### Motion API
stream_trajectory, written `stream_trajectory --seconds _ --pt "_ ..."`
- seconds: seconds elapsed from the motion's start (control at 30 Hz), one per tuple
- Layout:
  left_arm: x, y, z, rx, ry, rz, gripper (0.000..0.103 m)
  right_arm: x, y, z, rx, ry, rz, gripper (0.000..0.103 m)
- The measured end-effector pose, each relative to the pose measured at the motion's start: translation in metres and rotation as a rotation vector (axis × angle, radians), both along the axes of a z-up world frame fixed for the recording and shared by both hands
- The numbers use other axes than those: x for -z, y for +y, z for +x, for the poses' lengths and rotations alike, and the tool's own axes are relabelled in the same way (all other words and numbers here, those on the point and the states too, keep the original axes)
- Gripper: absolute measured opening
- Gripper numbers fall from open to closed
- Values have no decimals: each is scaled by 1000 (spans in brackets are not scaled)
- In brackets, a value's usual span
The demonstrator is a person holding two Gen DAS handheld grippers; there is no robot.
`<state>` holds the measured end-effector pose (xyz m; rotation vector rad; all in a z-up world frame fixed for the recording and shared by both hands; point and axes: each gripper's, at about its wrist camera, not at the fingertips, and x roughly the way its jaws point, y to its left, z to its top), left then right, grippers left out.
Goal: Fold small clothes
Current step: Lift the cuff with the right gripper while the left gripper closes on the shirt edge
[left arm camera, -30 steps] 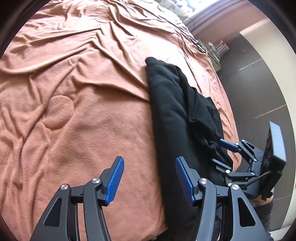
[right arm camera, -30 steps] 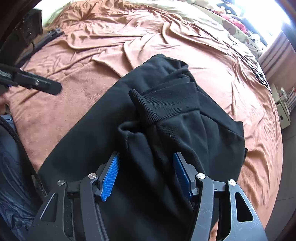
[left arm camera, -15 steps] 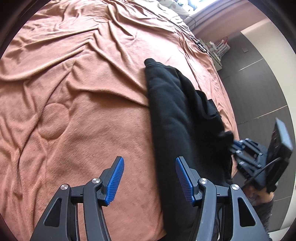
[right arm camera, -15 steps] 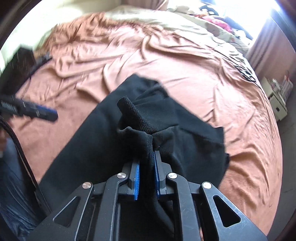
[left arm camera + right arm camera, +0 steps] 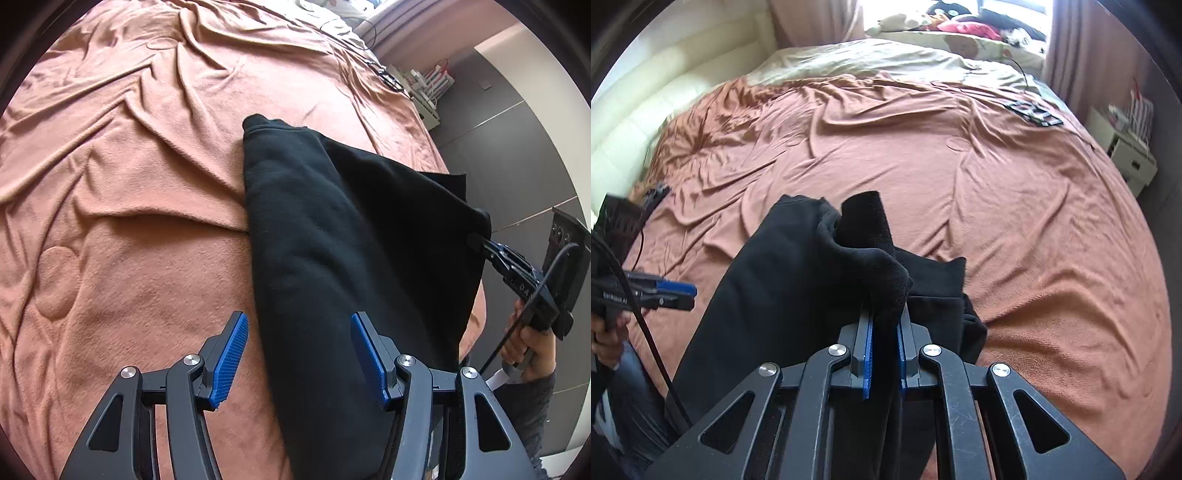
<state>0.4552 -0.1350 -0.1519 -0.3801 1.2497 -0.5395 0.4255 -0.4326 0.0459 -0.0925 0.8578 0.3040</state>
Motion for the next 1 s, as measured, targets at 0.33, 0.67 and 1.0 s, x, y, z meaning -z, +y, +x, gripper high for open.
stream_trajectory --seconds 0.33,0.67,1.0 --pt "8 -16 17 4 18 35 60 31 -45 33 117 93 88 6" --pt "12 -7 30 -30 13 46 60 36 -73 30 200 133 222 64" --pt "25 -6 59 -61 31 6 60 75 -111 41 151 274 447 64"
